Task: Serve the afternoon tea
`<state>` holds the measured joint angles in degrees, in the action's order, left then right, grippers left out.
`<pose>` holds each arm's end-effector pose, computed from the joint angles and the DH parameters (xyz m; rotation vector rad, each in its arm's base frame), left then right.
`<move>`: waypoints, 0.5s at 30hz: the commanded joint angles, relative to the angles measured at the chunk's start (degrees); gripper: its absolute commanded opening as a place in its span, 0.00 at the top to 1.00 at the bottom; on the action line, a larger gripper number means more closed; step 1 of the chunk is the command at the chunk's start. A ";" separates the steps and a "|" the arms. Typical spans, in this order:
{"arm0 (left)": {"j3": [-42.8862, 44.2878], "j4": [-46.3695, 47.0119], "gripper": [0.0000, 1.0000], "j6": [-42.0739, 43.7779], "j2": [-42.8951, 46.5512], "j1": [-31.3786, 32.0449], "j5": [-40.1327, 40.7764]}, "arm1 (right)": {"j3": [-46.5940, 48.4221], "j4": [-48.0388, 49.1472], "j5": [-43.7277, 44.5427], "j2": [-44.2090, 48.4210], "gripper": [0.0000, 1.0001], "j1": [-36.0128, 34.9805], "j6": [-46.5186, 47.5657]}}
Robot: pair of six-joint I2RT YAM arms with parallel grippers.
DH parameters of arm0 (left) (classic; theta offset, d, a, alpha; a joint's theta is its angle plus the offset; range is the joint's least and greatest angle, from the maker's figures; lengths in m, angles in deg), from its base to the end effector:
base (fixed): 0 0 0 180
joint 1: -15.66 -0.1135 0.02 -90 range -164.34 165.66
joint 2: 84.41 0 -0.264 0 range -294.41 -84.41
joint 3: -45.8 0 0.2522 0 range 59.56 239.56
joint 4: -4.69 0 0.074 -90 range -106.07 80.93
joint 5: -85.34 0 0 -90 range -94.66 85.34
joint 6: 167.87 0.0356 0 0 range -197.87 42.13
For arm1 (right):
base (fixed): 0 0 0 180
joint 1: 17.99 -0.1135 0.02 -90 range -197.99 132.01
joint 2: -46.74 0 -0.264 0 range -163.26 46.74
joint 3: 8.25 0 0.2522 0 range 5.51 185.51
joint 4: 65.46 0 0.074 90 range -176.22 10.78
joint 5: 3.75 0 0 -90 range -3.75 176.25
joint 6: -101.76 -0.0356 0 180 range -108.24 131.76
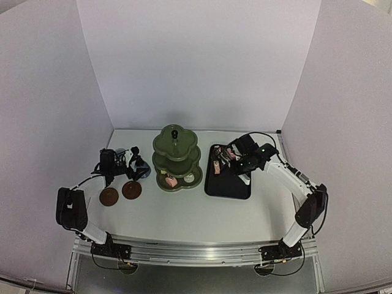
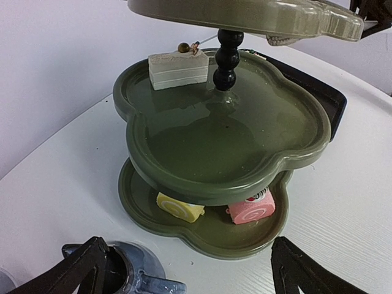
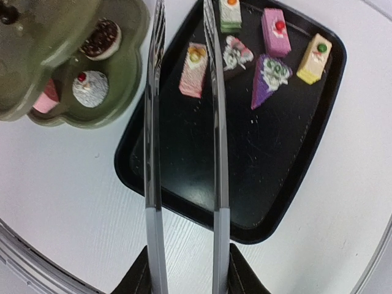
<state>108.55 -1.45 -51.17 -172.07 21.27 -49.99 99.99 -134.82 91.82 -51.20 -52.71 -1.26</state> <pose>0.3188 -0.0568 0.2200 0.9777 1.7326 -0.5946 0.2986 0.2027 0.3262 -0.4557 2.5641 0.1758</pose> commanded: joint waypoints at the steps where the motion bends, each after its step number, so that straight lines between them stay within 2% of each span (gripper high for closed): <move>1: -0.22 2.05 0.06 -0.61 2.34 0.27 -0.25 | -5.50 3.07 2.11 0.60 0.67 -0.57 -6.75; 6: -0.30 1.82 0.06 -0.58 2.66 0.28 0.03 | -9.16 7.20 1.01 -1.56 0.67 -1.49 -7.91; 15: -0.14 1.44 0.06 -0.23 2.83 0.27 0.69 | -11.68 8.22 1.11 -5.74 0.67 -2.72 -8.07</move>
<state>108.55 -1.47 -51.32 -171.26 21.26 -49.57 89.50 -128.64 92.49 -56.14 -54.85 -8.12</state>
